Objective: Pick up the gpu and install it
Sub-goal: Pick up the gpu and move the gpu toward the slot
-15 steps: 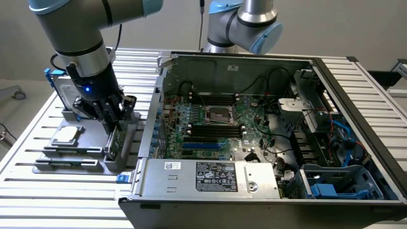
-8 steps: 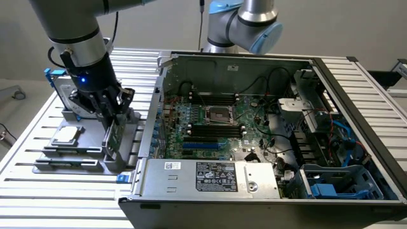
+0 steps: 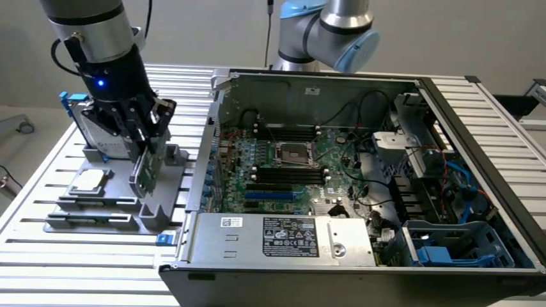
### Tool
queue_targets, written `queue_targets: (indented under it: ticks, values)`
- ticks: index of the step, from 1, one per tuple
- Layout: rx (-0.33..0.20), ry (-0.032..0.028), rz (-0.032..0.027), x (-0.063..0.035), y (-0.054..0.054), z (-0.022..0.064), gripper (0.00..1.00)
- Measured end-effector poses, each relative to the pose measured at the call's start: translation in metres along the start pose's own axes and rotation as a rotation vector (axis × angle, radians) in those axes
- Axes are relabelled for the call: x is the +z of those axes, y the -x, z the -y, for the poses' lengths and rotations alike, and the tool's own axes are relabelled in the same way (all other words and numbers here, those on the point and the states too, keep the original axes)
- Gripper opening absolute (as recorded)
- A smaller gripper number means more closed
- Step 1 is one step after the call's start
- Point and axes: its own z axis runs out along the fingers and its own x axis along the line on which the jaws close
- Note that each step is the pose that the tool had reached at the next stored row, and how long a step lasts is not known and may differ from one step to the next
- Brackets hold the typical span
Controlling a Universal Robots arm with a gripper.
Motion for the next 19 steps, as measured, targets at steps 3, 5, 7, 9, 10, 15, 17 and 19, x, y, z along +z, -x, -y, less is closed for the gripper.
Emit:
queue_targets:
  ticks: [3,5,7,9,10,15,17,19]
  values:
    - [0.0,0.0,0.0,-0.0138,0.0,-0.0002,0.26]
    - [0.0,0.0,0.0,-0.0229,0.001,-0.0003,0.26]
    - [0.0,0.0001,0.0,-0.0318,0.001,-0.0004,0.26]
    - [0.0,0.0001,0.0,-0.0408,0.004,-0.0005,0.26]
    - [0.0,-0.0001,-0.0004,-0.0456,0.006,-0.0005,0.26]
    - [0.0,0.0004,-0.0047,-0.0677,0.026,-0.0004,0.26]
    - [0.0,0.0005,-0.0078,-0.0766,0.035,-0.0003,0.26]
    - [0.0,0.0005,-0.0111,-0.0858,0.044,-0.0002,0.26]
